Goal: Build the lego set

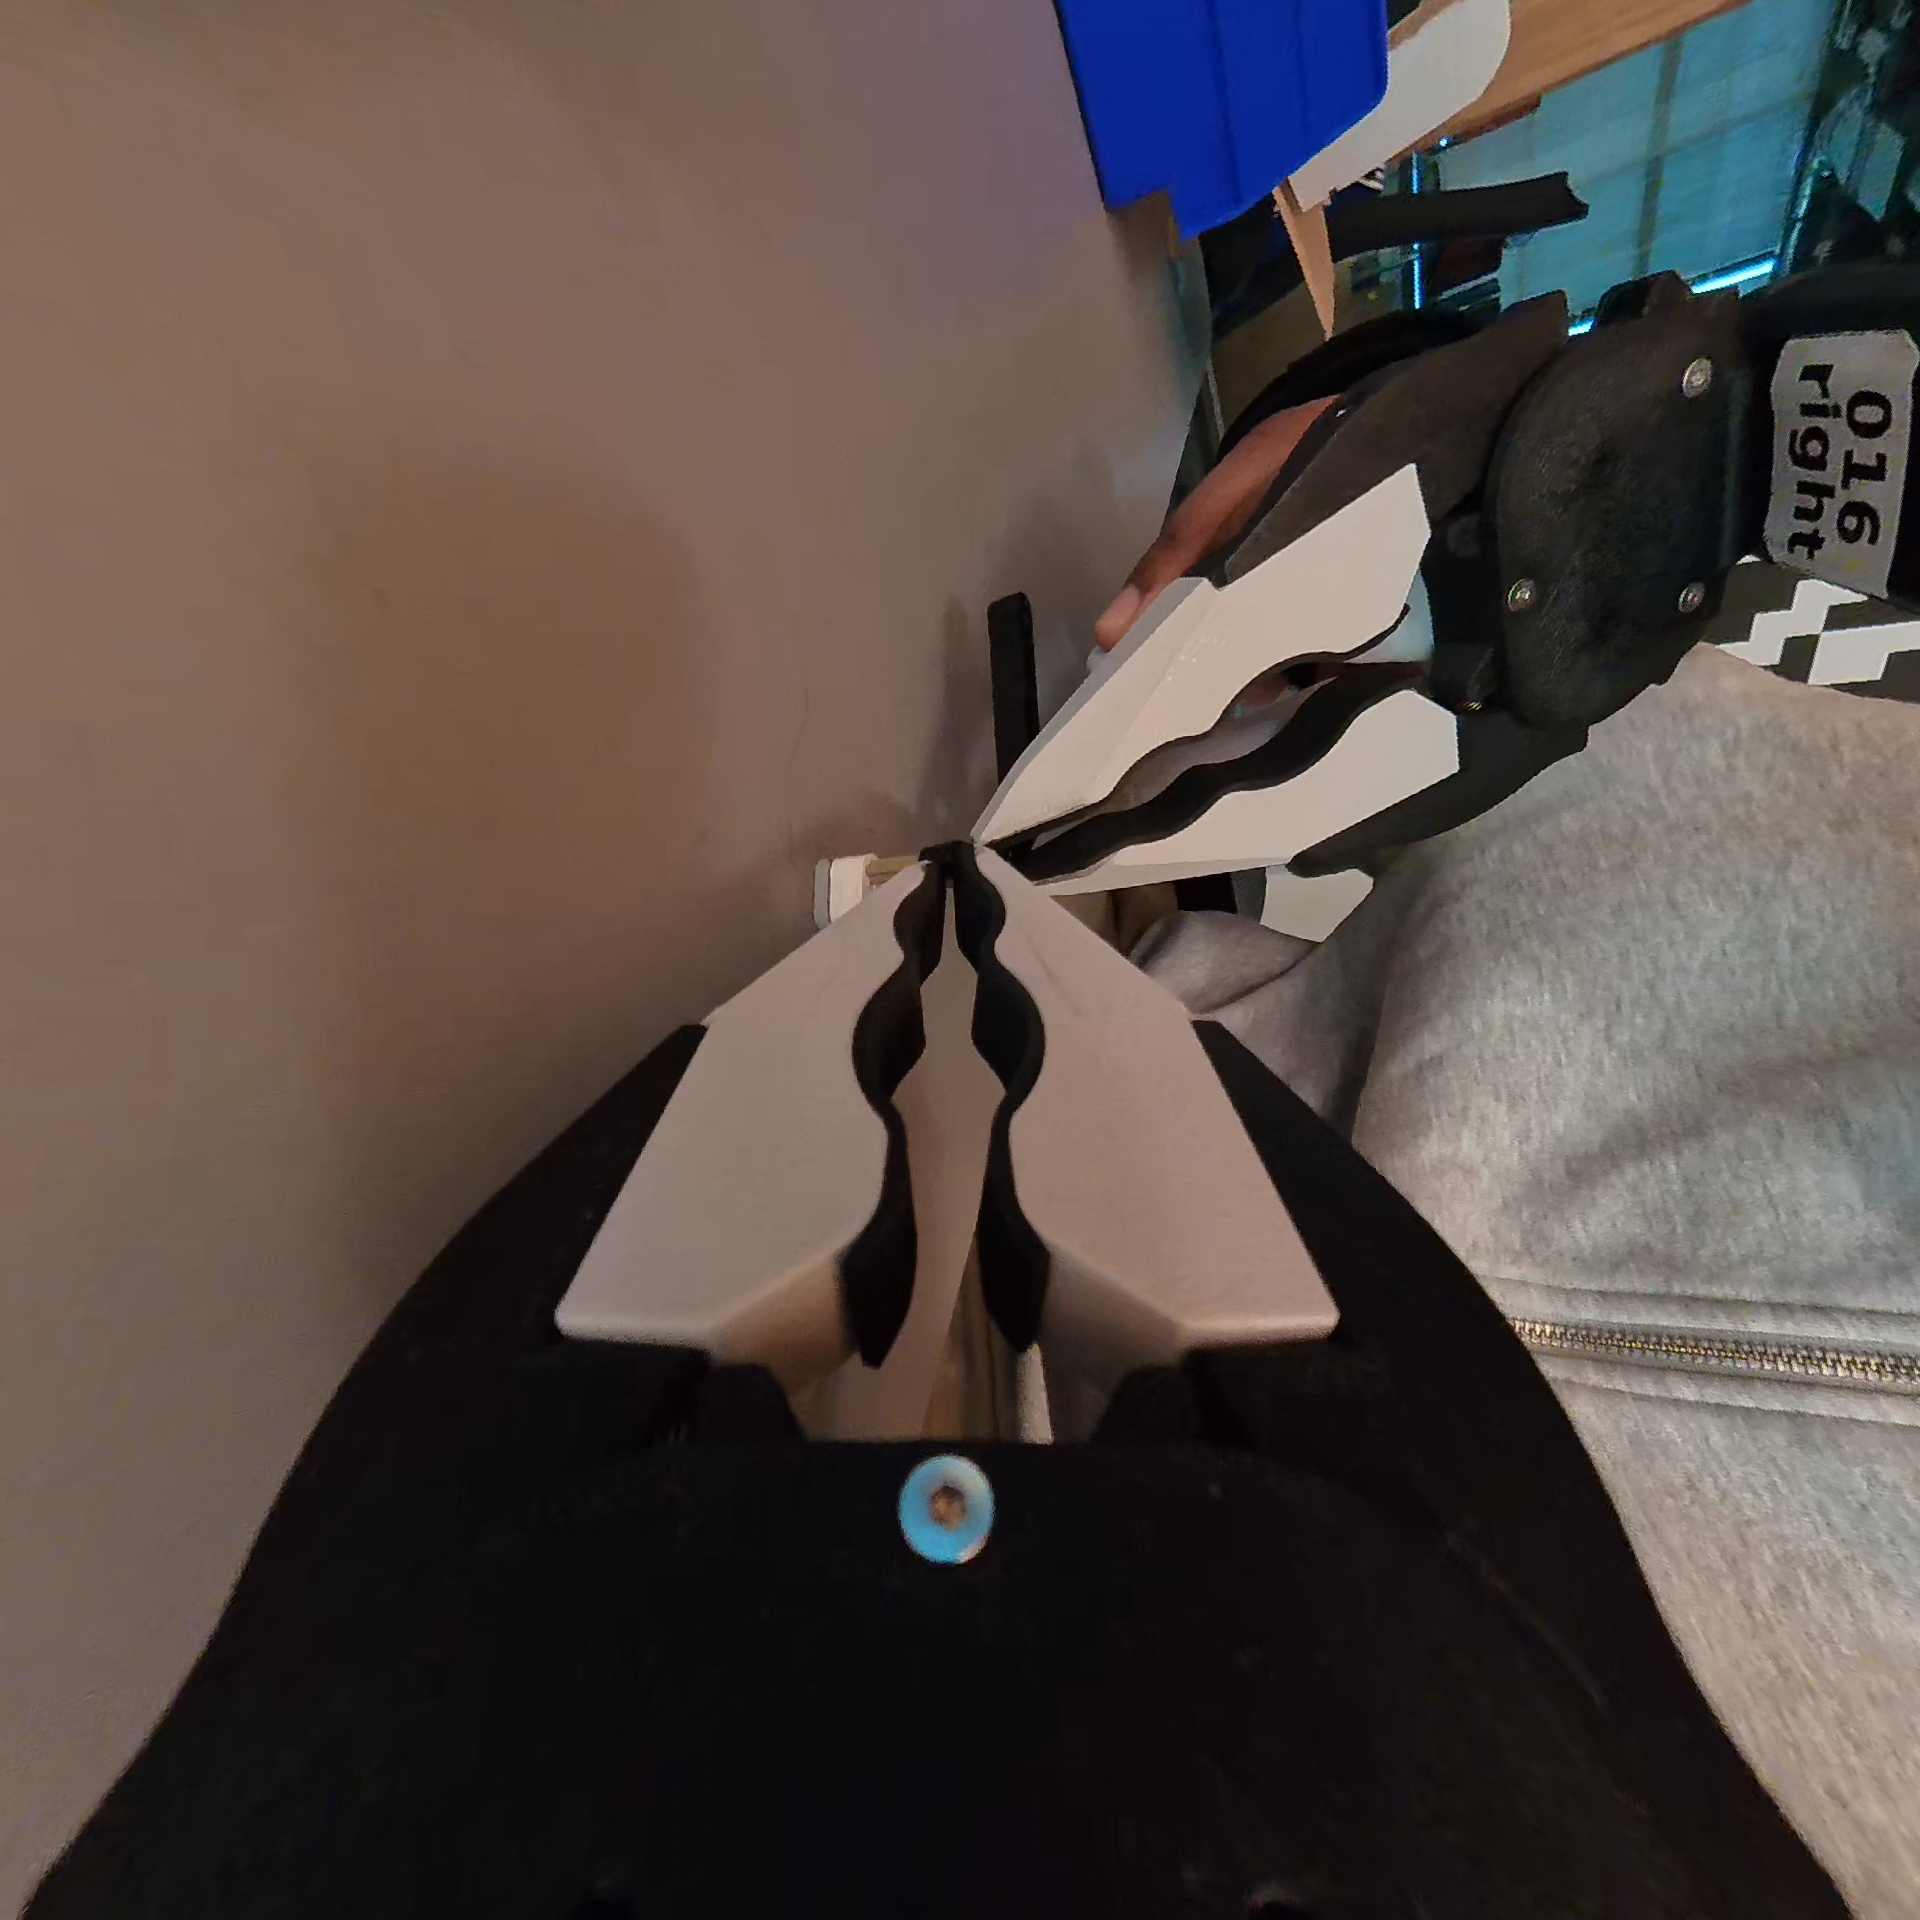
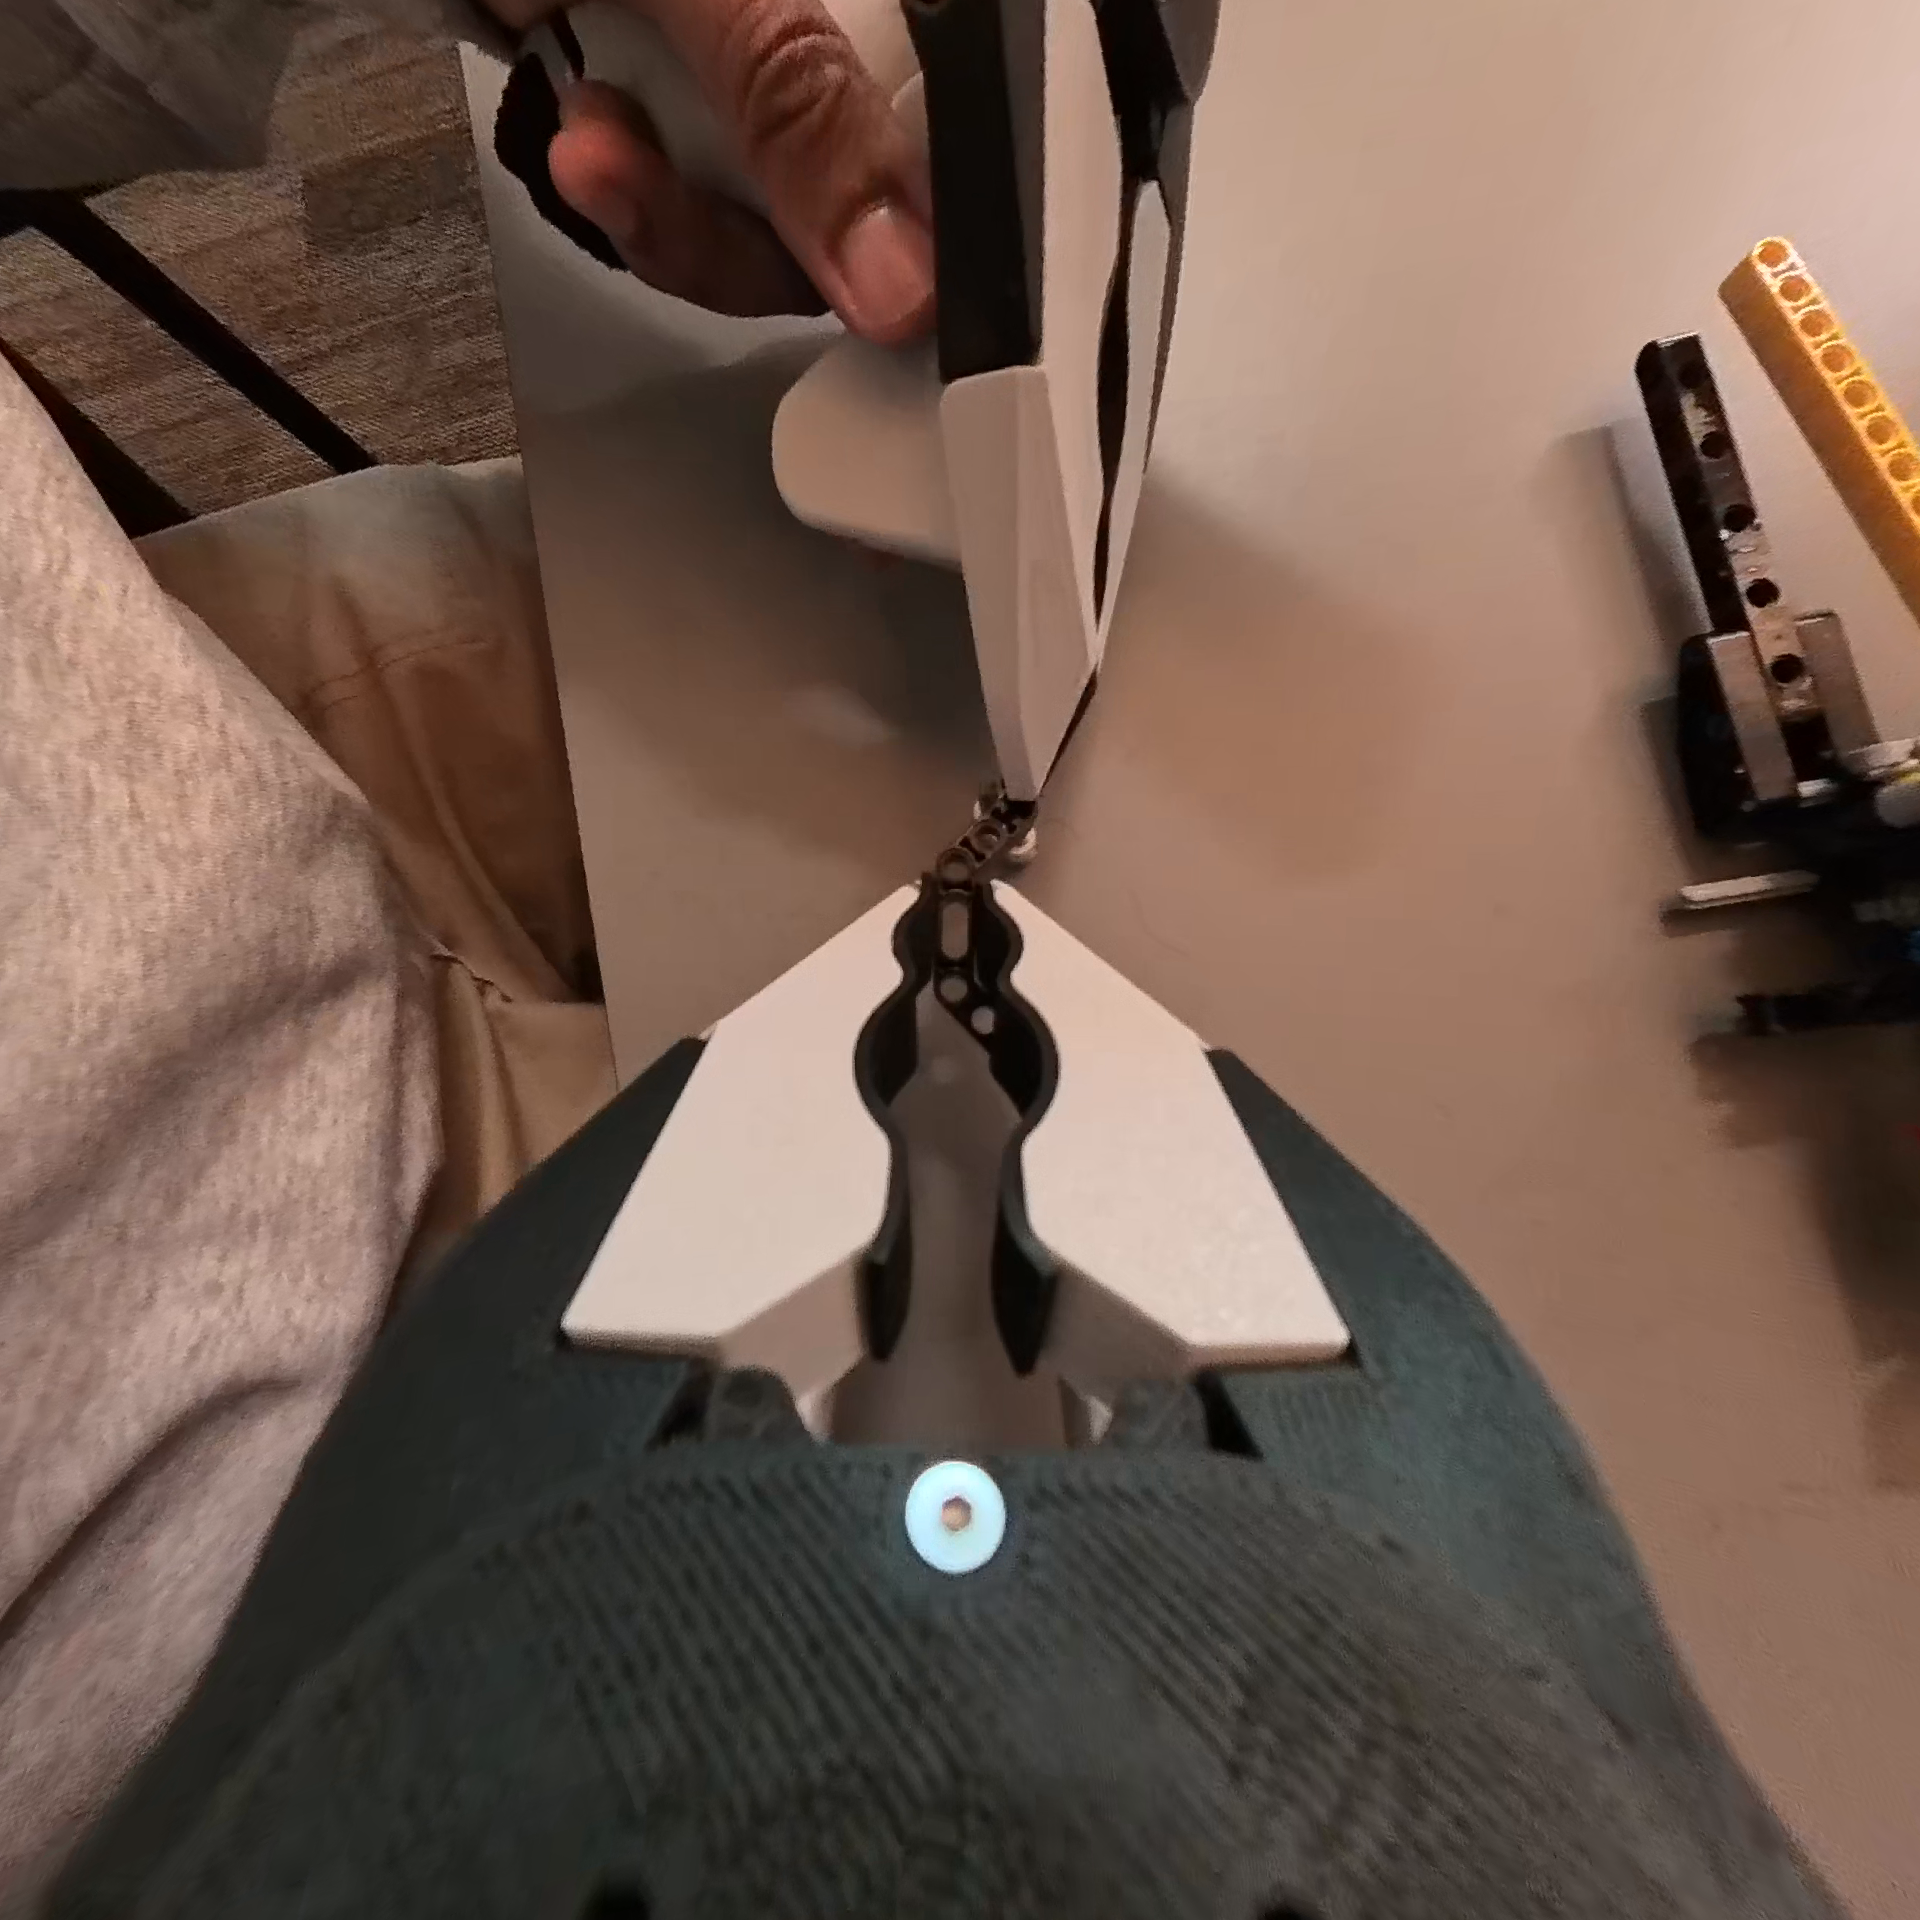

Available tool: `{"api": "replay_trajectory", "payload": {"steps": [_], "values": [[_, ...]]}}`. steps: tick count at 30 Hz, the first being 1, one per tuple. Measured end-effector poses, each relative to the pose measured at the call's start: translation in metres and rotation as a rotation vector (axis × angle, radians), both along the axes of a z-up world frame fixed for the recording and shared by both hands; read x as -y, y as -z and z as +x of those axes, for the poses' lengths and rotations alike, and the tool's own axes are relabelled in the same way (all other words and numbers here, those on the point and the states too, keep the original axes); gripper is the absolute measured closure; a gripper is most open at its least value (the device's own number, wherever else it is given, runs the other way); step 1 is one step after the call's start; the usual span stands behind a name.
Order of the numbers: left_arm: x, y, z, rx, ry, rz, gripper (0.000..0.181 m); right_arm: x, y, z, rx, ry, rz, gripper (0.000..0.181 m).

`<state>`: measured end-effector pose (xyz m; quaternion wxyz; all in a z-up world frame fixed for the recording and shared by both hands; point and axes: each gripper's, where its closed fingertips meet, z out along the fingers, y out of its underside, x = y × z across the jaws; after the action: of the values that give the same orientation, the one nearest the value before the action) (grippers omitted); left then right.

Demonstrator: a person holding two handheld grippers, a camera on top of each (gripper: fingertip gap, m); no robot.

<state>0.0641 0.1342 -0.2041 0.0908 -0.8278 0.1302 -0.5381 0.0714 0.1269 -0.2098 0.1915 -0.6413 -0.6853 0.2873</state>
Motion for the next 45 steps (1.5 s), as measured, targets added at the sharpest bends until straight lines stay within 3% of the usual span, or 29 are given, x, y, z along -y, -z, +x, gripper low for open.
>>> {"api": "replay_trajectory", "payload": {"steps": [45], "values": [[0.003, 0.0007, -0.0016, -0.059, -0.016, 0.044, 0.179, -0.0012, 0.0036, 0.0005, 0.177, -0.11, 0.08, 0.175]]}}
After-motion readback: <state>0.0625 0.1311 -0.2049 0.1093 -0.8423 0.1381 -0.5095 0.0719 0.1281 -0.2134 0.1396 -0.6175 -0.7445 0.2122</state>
